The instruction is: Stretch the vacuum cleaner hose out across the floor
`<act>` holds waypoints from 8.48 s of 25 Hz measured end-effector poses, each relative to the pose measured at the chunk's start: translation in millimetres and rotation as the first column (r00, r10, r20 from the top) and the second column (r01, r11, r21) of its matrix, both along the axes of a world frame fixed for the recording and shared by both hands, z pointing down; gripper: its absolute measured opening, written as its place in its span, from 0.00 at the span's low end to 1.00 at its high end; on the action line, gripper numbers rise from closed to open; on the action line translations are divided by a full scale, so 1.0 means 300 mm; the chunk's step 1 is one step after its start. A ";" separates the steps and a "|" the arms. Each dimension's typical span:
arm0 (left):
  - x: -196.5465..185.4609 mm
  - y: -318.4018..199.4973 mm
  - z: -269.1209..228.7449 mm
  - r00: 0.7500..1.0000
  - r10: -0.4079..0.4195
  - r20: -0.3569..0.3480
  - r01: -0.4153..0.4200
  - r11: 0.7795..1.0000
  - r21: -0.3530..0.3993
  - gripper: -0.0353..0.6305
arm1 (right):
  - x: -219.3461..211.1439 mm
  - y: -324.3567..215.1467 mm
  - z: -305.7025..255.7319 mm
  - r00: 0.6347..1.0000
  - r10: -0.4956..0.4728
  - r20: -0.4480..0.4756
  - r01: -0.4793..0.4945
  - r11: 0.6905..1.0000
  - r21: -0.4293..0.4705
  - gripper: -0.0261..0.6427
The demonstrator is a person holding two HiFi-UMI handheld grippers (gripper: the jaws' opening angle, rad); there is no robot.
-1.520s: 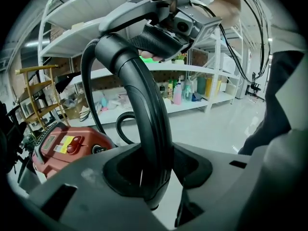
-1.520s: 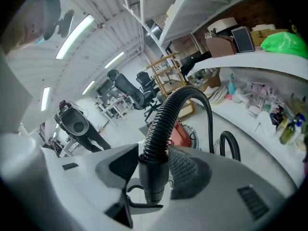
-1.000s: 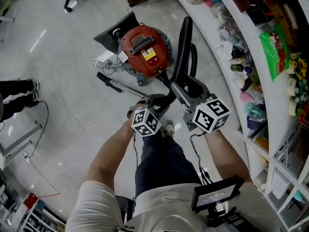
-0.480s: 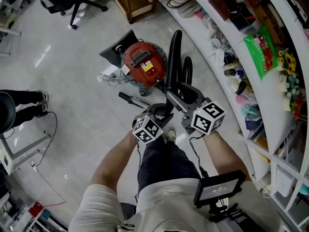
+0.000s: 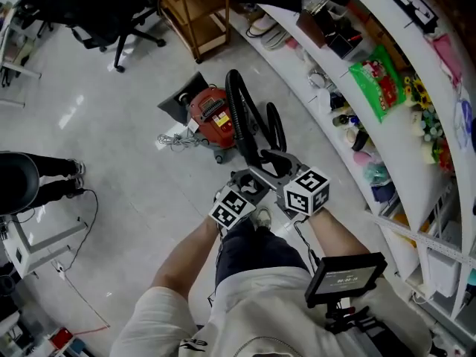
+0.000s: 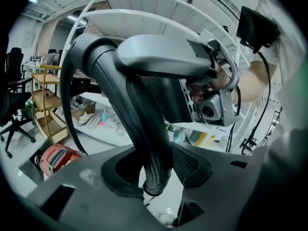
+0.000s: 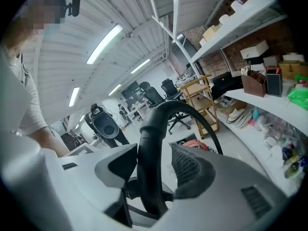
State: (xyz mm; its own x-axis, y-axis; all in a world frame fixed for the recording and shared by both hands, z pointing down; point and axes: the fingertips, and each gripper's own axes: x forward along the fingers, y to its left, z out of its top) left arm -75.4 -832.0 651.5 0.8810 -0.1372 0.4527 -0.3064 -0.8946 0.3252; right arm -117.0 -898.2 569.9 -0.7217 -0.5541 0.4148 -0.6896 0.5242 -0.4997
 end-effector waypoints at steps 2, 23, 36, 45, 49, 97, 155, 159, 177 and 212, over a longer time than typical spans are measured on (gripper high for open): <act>0.022 0.023 -0.033 1.000 -0.009 -0.009 0.009 1.000 -0.015 0.29 | 0.000 0.019 -0.033 1.000 -0.013 -0.005 0.013 1.000 0.006 0.35; 0.166 0.291 -0.360 0.999 0.030 -0.025 -0.028 0.998 0.063 0.29 | 0.114 0.298 -0.319 0.998 0.047 -0.032 -0.045 0.997 0.067 0.30; 0.219 0.473 -0.489 0.997 -0.028 -0.069 0.036 0.992 0.122 0.29 | 0.142 0.496 -0.449 1.000 0.003 -0.024 0.001 0.987 0.161 0.30; 0.220 0.625 -0.535 0.997 -0.014 -0.078 0.025 0.988 0.153 0.29 | 0.150 0.652 -0.498 1.000 -0.011 0.016 0.008 0.983 0.181 0.30; 0.215 0.716 -0.548 0.997 0.001 -0.081 0.013 0.985 0.173 0.29 | 0.150 0.743 -0.513 1.000 -0.004 0.023 -0.001 0.983 0.186 0.30; 0.682 1.941 -0.462 0.988 -0.141 -0.059 0.147 0.982 0.116 0.29 | 0.575 1.989 -0.412 0.986 -0.167 -0.006 0.166 0.980 0.110 0.30; 1.039 2.875 -0.396 0.845 -0.534 -0.037 0.535 0.844 0.034 0.29 | 0.865 3.031 -0.324 0.829 -0.555 -0.072 0.559 0.828 0.054 0.30; 1.063 2.932 -0.399 0.826 -0.563 -0.032 0.564 0.825 0.036 0.29 | 0.889 3.098 -0.331 0.810 -0.582 -0.070 0.585 0.809 0.056 0.30; 1.012 3.251 -0.389 0.769 -0.638 -0.036 0.639 0.769 0.039 0.29 | 0.839 3.442 -0.321 0.756 -0.650 -0.078 0.654 0.756 0.040 0.30; 1.147 3.874 -0.383 0.536 -0.844 -0.019 0.844 0.536 0.013 0.29 | 0.975 4.156 -0.309 0.509 -0.857 -0.082 0.860 0.510 0.010 0.30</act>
State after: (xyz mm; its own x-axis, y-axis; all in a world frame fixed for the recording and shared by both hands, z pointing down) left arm 268.7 330.2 536.5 0.3562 -0.8275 0.4340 -0.9197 -0.2283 0.3194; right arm 175.6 348.5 477.3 -0.8301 0.3042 0.4673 0.0827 0.8960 -0.4363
